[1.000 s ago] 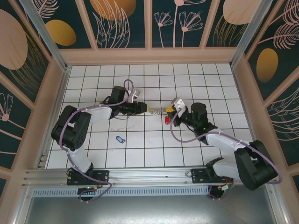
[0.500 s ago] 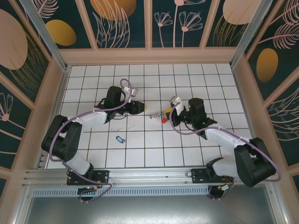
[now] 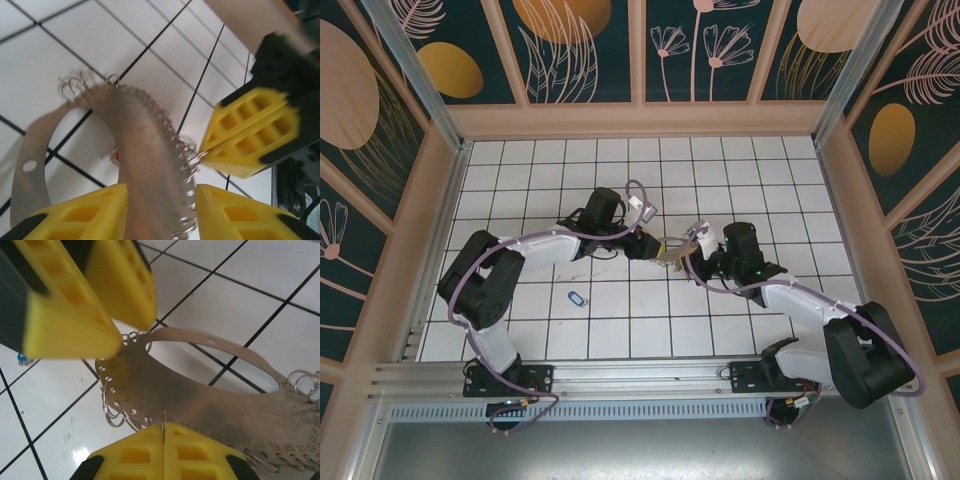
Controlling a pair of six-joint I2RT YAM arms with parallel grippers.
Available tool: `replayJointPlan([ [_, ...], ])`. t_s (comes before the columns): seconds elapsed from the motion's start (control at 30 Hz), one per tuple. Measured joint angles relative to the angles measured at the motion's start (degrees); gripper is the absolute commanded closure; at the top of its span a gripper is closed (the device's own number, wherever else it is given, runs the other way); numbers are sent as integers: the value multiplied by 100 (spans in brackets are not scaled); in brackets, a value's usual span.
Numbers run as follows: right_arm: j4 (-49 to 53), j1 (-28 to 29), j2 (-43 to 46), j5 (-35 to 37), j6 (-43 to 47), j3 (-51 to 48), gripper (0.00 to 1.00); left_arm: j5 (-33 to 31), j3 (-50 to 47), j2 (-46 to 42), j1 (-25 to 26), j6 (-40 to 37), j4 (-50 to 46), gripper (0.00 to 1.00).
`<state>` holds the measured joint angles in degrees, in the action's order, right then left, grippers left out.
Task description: Put the keys on the keyring
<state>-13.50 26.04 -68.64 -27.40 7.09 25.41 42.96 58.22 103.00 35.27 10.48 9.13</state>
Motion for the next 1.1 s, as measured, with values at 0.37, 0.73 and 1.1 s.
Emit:
replayJointPlan([
  [0.37,-739,81,142,164,-258,-321,100,-874,149,116,-59,162,-306,54],
  [0.73,-1038,258,35,321,-411,-732,100,-586,-896,293,-682,3368,1633,50],
  [1.1,-1482,258,35,339,-431,-942,100,-225,-538,605,-662,4299,1766,49],
])
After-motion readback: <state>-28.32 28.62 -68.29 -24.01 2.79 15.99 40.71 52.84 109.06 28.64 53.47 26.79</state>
